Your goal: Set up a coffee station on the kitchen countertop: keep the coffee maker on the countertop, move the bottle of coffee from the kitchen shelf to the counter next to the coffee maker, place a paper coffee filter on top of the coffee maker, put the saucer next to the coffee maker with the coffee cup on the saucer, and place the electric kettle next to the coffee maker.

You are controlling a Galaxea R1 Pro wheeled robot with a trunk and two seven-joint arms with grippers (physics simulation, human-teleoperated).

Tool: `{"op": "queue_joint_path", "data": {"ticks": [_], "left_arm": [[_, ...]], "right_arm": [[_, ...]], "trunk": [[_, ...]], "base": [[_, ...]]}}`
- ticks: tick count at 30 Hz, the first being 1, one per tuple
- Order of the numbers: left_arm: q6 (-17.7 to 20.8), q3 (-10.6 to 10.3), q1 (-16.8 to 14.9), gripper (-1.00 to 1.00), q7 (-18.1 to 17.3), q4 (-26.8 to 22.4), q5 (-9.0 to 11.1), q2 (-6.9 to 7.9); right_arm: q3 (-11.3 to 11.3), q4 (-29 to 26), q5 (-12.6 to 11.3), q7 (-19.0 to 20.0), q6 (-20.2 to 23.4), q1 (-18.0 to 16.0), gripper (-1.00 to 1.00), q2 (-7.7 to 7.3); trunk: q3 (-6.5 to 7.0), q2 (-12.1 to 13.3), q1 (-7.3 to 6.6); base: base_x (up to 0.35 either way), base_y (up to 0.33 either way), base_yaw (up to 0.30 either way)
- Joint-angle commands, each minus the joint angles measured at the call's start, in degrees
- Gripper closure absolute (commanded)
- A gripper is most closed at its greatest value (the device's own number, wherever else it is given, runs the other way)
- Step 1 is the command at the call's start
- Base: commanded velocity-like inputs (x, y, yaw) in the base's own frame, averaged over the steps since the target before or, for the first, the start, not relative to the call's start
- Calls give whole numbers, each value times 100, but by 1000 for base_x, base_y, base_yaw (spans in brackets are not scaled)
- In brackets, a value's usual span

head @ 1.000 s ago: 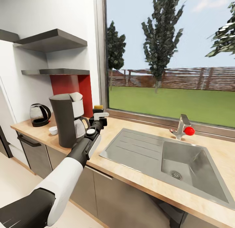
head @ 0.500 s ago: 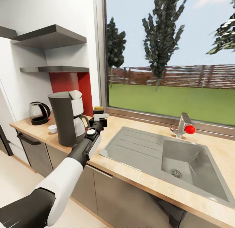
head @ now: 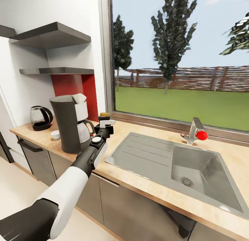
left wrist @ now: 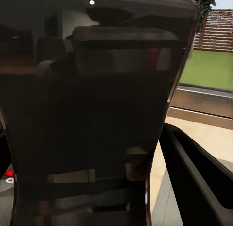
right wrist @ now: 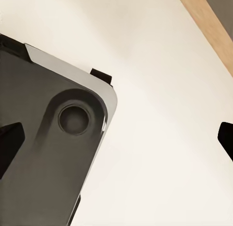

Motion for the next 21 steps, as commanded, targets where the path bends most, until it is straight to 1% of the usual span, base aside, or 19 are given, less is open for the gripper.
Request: {"op": "queue_joint_path", "data": {"ticks": [1,12,21], "left_arm": [[22,-14,-4,100,33,-8,51,0],[26,-5,-4,100,33,-8,53,0],[28,-5,-4,100,39,-8,54,0]], "right_arm": [[-19,2,59,0,-15,-3,-100,-1],[-19,2,59,2,-15,-3,-100,-1],[-19,2,59,1,-15,-3,-100,-1]], "trunk": [[-8,-5,0],[-10,-5,0],[-172,-366,198]], "base": [[0,0,0],[0,0,0],[0,0,0]]}}
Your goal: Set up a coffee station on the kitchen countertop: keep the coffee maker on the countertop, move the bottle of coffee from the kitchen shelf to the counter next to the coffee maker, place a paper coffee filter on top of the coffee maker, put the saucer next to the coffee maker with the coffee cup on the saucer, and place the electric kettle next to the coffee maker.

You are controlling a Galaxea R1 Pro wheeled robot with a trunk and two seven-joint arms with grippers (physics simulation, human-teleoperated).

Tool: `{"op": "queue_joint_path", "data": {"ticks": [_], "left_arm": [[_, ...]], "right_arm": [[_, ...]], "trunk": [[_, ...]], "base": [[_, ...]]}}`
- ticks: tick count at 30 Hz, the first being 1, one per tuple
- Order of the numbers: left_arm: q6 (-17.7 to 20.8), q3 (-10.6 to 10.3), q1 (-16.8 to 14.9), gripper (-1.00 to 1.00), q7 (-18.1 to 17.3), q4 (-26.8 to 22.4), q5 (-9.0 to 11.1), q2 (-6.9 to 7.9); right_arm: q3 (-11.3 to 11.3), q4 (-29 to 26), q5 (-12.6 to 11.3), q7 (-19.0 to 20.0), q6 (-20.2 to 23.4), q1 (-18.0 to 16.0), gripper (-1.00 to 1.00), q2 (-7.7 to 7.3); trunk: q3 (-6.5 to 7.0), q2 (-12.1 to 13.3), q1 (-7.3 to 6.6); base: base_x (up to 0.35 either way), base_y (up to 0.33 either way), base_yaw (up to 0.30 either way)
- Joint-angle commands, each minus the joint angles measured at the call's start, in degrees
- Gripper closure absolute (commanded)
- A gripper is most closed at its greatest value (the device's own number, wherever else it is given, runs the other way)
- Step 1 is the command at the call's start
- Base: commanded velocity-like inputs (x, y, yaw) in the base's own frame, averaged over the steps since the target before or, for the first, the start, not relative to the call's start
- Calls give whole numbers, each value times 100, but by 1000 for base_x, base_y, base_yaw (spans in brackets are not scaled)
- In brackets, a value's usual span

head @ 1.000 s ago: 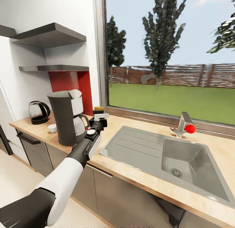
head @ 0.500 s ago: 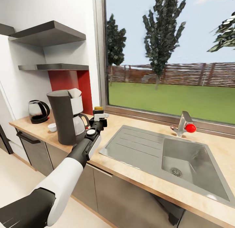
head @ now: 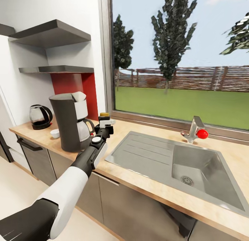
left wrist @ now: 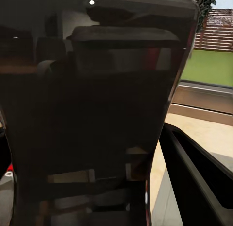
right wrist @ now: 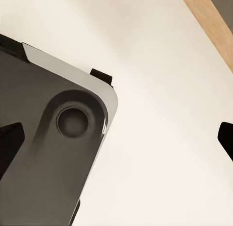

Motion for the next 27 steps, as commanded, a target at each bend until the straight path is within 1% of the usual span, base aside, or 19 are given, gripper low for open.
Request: {"op": "queue_joint_path", "data": {"ticks": [1,27], "left_arm": [[22,-15,-4,100,34,-8,46,0],[14,17,-4,100,45,-8,38,0]], "right_arm": [[-19,2,59,0,-15,-3,-100,-1],[-19,2,59,2,-15,-3,-100,-1]], "trunk": [[-25,-46,23],[-492,-1089,594]], "base": [[0,0,0],[0,0,0]]}}
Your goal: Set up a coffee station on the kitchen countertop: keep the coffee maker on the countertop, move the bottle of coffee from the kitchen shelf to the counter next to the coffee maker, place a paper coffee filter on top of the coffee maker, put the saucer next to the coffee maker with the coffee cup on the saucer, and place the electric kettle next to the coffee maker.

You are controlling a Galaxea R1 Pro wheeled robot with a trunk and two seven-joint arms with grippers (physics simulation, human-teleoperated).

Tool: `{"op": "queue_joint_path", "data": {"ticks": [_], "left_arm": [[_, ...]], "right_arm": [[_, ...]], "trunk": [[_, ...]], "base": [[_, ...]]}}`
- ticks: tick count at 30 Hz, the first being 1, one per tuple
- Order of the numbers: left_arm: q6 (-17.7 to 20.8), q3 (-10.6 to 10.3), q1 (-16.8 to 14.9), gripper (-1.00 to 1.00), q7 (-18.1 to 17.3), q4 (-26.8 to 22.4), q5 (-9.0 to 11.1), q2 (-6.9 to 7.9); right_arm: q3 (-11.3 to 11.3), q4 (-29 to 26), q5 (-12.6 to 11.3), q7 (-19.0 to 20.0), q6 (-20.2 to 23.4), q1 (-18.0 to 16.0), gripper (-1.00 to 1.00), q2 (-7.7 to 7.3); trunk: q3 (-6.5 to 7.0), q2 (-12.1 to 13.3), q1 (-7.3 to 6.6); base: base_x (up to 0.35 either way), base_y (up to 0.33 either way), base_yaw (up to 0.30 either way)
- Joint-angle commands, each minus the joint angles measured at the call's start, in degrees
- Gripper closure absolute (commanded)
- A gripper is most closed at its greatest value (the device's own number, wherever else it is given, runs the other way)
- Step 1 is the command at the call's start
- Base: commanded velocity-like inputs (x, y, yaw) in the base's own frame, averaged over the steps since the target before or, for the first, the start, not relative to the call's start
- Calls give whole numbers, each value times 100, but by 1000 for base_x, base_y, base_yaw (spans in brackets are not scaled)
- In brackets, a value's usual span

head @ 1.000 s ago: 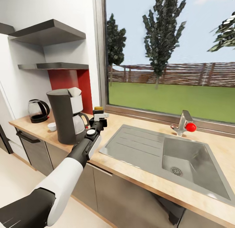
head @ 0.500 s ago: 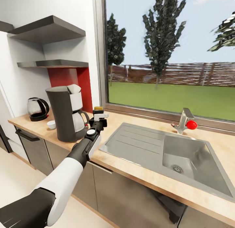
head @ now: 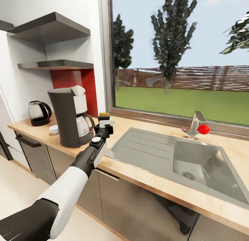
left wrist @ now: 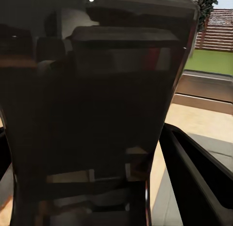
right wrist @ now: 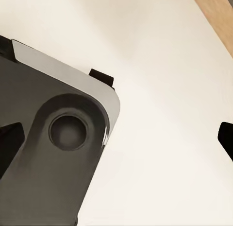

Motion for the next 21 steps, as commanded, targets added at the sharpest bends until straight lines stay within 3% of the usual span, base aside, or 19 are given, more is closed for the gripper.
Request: {"op": "queue_joint_path", "data": {"ticks": [1,4,9,17,21], "left_arm": [[22,-14,-4,100,33,-9,47,0],[21,-12,-4,100,102,-9,47,0],[0,-21,-4,100,660,-12,55,0],[-20,-20,-4,100,744,-9,55,0],[-22,-18,-4,100,761,-9,56,0]], "right_arm": [[-19,2,59,-2,-15,-3,-100,-3],[-19,2,59,-4,-15,-3,-100,-4],[-19,2,59,-5,-15,-3,-100,-2],[-19,2,60,-5,-15,-3,-100,-1],[-19,2,60,-4,-15,-3,-100,-3]], "trunk": [[-25,-45,23],[-79,-166,88],[-168,-366,198],[-312,-687,374],[-312,-687,374]], "base": [[0,0,0],[0,0,0],[0,0,0],[0,0,0],[0,0,0]]}}
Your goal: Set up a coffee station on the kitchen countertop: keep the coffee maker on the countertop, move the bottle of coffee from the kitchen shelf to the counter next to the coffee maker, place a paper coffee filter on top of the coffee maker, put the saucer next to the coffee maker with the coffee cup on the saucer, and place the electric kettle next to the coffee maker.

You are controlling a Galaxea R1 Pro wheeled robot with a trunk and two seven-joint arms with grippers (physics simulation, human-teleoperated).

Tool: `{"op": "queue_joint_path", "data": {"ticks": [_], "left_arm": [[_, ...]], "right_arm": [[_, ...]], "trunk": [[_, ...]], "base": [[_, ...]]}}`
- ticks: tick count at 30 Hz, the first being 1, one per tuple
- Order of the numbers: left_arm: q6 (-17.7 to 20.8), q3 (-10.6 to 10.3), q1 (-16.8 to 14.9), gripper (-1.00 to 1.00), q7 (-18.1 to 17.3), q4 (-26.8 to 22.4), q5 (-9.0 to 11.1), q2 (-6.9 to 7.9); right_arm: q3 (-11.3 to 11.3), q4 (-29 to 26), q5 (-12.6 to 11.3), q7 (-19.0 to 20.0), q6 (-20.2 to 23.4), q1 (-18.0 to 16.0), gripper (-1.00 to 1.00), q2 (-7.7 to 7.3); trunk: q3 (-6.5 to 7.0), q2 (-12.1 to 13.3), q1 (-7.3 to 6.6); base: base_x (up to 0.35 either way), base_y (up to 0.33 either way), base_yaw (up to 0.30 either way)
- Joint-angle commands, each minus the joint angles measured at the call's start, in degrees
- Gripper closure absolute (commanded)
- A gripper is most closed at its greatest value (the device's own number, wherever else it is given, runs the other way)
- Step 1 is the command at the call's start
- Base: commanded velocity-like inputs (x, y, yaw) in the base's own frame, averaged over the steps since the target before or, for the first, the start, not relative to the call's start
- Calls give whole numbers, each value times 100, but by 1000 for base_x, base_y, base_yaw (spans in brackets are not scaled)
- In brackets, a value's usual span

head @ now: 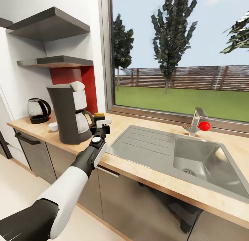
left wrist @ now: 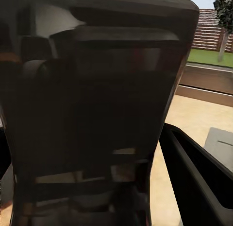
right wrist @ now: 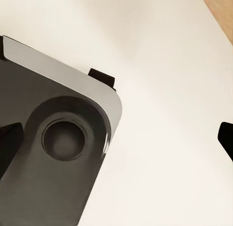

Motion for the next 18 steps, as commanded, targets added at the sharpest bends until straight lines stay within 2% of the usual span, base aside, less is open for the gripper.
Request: {"op": "queue_joint_path", "data": {"ticks": [1,10,18], "left_arm": [[19,-13,-4,100,35,-7,48,0],[19,2,-4,100,52,-15,48,0],[19,2,-4,100,52,-16,48,0]], "right_arm": [[-19,2,59,0,-15,-3,-100,-1],[-19,2,59,-1,-15,-3,-100,-3],[-19,2,59,2,-15,-3,-100,-1]], "trunk": [[-6,-3,0],[-6,-3,0],[-6,-3,0]], "base": [[0,0,0],[3,0,0],[101,0,0]]}}
